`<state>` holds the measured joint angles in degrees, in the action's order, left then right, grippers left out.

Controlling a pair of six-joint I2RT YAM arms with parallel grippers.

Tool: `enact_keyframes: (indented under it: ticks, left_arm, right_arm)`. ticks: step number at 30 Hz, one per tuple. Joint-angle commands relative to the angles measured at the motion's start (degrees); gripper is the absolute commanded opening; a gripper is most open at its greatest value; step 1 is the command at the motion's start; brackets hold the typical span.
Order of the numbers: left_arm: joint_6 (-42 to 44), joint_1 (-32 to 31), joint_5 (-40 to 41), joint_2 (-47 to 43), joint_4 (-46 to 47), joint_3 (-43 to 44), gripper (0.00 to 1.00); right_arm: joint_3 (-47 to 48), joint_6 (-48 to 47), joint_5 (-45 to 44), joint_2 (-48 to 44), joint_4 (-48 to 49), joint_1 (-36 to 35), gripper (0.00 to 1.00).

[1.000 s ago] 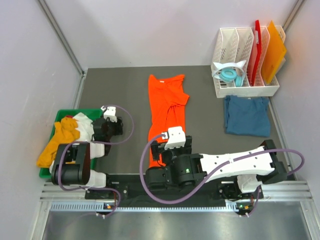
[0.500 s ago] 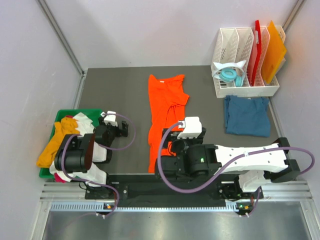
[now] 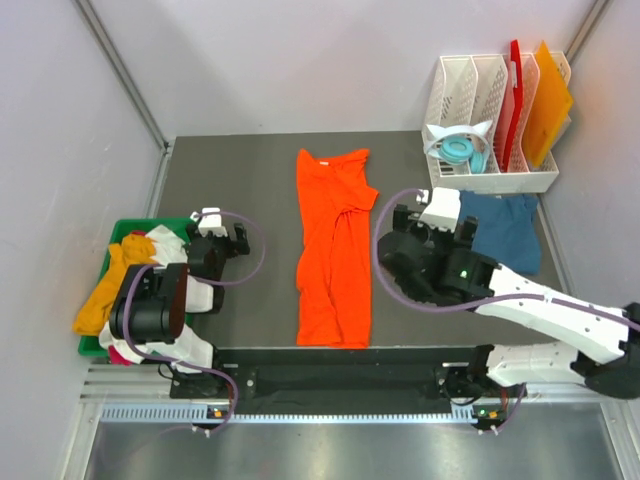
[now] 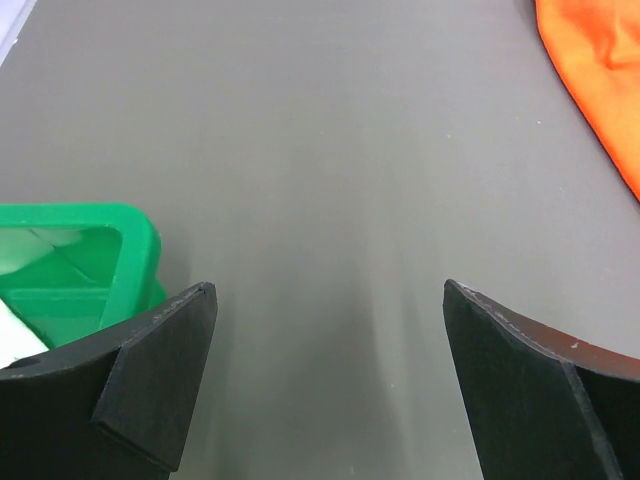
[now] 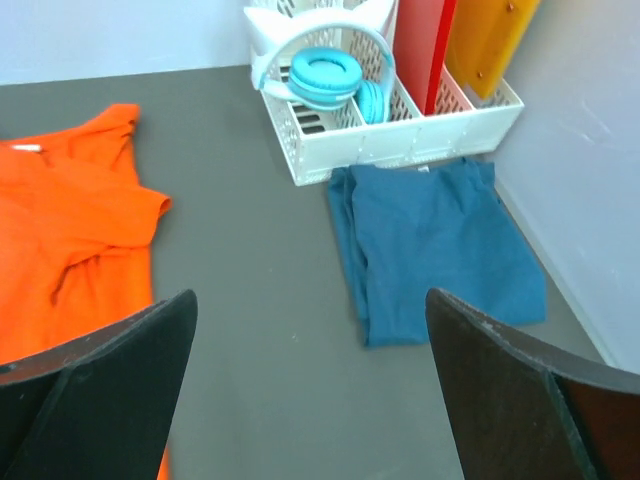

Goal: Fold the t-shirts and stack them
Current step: Grab the bottom of the folded rectangular tshirt with both arms

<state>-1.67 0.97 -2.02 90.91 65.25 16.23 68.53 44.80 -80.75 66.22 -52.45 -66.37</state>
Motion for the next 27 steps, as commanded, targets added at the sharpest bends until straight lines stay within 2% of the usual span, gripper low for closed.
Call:
enact_keyframes:
  ticks: [1, 3, 5, 9, 11, 13, 16, 17, 21, 22, 27]
  left_arm:
    - [-1.05, -0.09, 1.41, 0.40, 0.84, 1.26, 0.99]
    - [-1.05, -0.09, 1.41, 0.32, 0.93, 1.17, 0.99]
    - [-1.05, -0.09, 1.49, 0.40, 1.01, 1.26, 0.99]
    - [-1.05, -0.09, 1.41, 0.40, 0.93, 1.26, 0.99]
    - [-0.96, -0.09, 1.41, 0.40, 0.93, 1.26, 0.99]
    - [-0.96, -0.09, 1.41, 0.40, 0.93, 1.26, 0.99]
    - [-0.96, -0.09, 1.41, 0.40, 1.02, 1.26, 0.99]
    - [-1.05, -0.09, 1.41, 0.32, 1.02, 1.26, 0.99]
    - [-1.67, -0.01, 1.23, -1.09, -5.90, 3.28, 0.99]
    - [-1.32, -0.01, 1.32, -0.83, -4.80, 3.28, 0.99]
    - [1.23, -5.98, 14.56, -3.54, 2.32, -1.63, 0.99]
  right_arm:
    - [-13.05, -39.85, 14.19, -8.19, 49.61, 10.87, 0.96]
    - [-15.27, -40.68, 19.91, -7.51, 55.16, 14.76, 0.95]
    - [-13.35, -38.39, 23.95, -3.22, 52.63, 19.68, 0.95]
    - [-7.72, -37.49, 26.17, 3.21, 45.25, 22.51, 0.98]
    - [-8.15, -37.24, 28.35, 2.87, 45.33, 22.68, 0.99]
    - [-9.55, -33.12, 31.69, 1.38, 44.72, 24.43, 1.00]
    - [-10.09, -25.04, 42.05, 1.98, 40.24, 29.34, 1.00]
    - [-10.09, -24.06, 47.04, 2.42, 39.36, 30.24, 1.00]
    - [-13.23, -23.79, 52.71, 1.64, 40.05, 30.77, 1.00]
    - [-13.77, -23.88, 52.97, 1.72, 39.71, 30.77, 1.00]
    - [-15.44, -25.54, 52.01, 1.73, 37.85, 30.69, 1.00]
